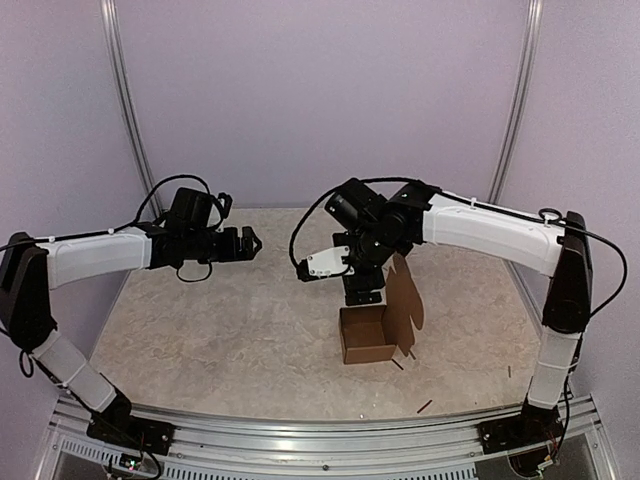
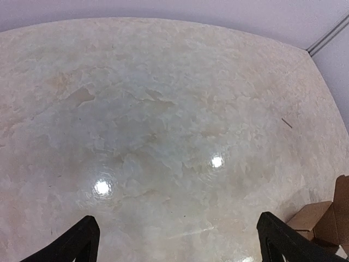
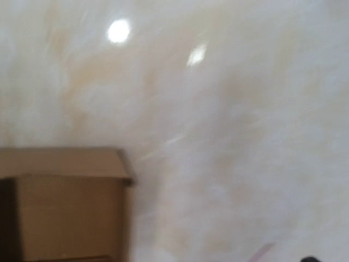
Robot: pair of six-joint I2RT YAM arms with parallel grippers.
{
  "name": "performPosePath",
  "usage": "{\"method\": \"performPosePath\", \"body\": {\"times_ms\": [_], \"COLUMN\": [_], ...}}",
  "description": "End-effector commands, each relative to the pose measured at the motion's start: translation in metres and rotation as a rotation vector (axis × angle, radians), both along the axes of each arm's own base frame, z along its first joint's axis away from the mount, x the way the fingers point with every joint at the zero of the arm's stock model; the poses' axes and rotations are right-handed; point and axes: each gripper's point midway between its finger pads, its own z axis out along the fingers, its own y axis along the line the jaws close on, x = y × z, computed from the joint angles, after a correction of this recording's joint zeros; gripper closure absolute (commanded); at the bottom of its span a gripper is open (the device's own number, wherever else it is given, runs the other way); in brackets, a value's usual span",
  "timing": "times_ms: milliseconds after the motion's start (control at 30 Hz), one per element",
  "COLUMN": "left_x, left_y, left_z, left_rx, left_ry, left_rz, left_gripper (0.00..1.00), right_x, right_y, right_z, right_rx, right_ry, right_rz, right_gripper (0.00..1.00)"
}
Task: Fold the paper box
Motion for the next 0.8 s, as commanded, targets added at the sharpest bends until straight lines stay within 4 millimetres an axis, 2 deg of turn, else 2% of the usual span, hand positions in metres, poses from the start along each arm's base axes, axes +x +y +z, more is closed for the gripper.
{"method": "performPosePath", "body": {"times_ms": [0,33,67,133,167,200,233,300,333,367,500,567,767], "left_x": [0.025,0.029,0.030,0.022,0.015,0.007,0.003,-0.002,-0.007,-0.009,-0.016,-0.022,-0.039], "left_y": [0.038,0.045,0.037,-0.002,-0.022,-0.043,-0.060,-0.090,-0.104,-0.116,-0.148,-0.157,-0.166], "left_z": [0.073,0.085,0.101,0.131,0.142,0.158,0.163,0.157,0.145,0.145,0.103,0.090,0.069], "left_rx": [0.041,0.006,-0.062,-0.124,-0.144,-0.155,-0.135,-0.048,0.013,0.054,0.131,0.135,0.129], "left_ry": [-0.260,-0.306,-0.357,-0.479,-0.503,-0.526,-0.520,-0.514,-0.508,-0.518,-0.429,-0.409,-0.346], "left_rz": [0.197,0.258,0.218,-0.049,-0.167,-0.276,-0.349,-0.466,-0.532,-0.566,-0.606,-0.614,-0.605], "left_gripper": [0.01,0.01,0.01,0.06,0.12,0.18,0.20,0.22,0.22,0.22,0.21,0.21,0.22], "right_x": [0.002,0.010,0.020,0.040,0.045,0.048,0.047,0.033,0.029,0.028,0.025,0.021,-0.004], "right_y": [0.001,-0.004,-0.010,-0.027,-0.035,-0.044,-0.052,-0.063,-0.069,-0.075,-0.100,-0.111,-0.109], "right_z": [0.097,0.114,0.130,0.160,0.168,0.170,0.168,0.153,0.141,0.133,0.116,0.112,0.080], "right_rx": [0.215,0.261,0.308,0.430,0.509,0.558,0.582,0.584,0.569,0.559,0.550,0.554,0.519], "right_ry": [-0.104,-0.132,-0.148,-0.138,-0.076,-0.014,0.047,0.181,0.224,0.244,0.277,0.296,0.490], "right_rz": [-0.003,-0.038,-0.084,-0.187,-0.246,-0.288,-0.313,-0.333,-0.375,-0.428,-0.570,-0.606,-0.631], "right_gripper": [0.00,0.00,0.00,0.00,0.00,0.00,0.00,0.00,0.00,0.00,0.04,0.06,0.21]}}
